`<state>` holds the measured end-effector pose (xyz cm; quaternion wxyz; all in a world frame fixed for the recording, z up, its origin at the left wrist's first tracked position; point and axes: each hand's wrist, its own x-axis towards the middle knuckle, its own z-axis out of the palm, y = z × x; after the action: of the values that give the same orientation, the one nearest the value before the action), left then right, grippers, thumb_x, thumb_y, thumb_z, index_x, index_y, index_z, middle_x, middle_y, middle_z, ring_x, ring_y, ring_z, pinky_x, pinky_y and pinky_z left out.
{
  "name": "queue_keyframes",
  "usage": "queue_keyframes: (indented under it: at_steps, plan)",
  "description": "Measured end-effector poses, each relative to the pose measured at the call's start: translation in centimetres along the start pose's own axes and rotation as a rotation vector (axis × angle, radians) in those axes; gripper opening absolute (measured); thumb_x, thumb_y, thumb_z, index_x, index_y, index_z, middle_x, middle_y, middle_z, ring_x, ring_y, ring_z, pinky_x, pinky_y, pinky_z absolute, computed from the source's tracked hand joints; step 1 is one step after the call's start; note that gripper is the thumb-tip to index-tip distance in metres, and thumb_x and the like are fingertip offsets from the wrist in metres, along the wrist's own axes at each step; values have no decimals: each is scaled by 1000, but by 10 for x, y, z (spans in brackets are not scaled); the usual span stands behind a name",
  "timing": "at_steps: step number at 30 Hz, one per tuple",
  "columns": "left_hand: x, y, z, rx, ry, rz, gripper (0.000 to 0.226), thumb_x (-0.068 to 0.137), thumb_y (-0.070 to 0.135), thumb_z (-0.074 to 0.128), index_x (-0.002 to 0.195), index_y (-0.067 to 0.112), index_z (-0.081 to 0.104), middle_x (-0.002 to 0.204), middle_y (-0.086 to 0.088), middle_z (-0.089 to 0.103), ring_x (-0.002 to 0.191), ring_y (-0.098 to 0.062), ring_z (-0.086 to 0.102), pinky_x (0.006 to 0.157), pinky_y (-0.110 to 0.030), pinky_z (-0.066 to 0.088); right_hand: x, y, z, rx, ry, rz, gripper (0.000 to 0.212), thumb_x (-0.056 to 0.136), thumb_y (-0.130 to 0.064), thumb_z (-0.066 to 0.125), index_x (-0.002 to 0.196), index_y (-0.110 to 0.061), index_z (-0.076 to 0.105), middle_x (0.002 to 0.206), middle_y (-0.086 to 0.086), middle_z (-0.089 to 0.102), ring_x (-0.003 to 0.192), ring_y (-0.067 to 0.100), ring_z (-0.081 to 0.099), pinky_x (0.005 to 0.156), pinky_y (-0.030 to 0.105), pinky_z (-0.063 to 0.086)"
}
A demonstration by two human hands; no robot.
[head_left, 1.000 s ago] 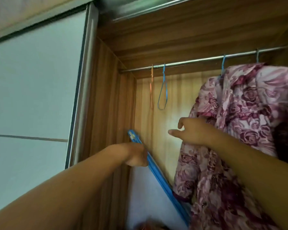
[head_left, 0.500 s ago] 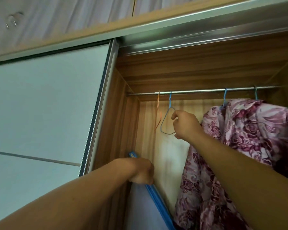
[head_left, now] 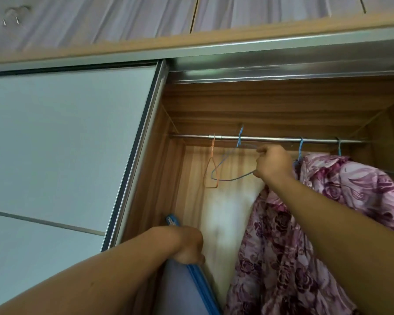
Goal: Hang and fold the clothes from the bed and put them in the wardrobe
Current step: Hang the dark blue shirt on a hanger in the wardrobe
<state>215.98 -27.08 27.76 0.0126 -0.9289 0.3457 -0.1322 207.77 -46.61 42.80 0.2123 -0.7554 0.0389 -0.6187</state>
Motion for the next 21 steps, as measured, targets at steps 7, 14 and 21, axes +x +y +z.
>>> queue_keyframes:
  at_steps: [7,14,21]
  plan:
    - [2,9,2,-36,-28,25,43,101,30,51,122,-5,64,124,-21,64,113,-36,62,99,-44,50,-2,-3,-48,-209,142,-75,31,84,-3,47,104,-10,71,100,22,71,98,42,65,83,42,56]
    - [16,22,14,-162,81,62,34,94,29,53,115,5,67,124,-13,66,114,-29,61,96,-34,49,2,5,-92,-365,193,-149,30,88,-4,50,111,-12,68,105,20,70,98,42,63,84,47,56]
    - [31,29,24,-279,164,73,45,94,38,56,136,22,58,132,0,61,119,-17,57,105,-28,45,17,6,-99,-375,255,-156,16,86,-2,52,95,-3,65,96,26,68,93,47,62,78,45,54]
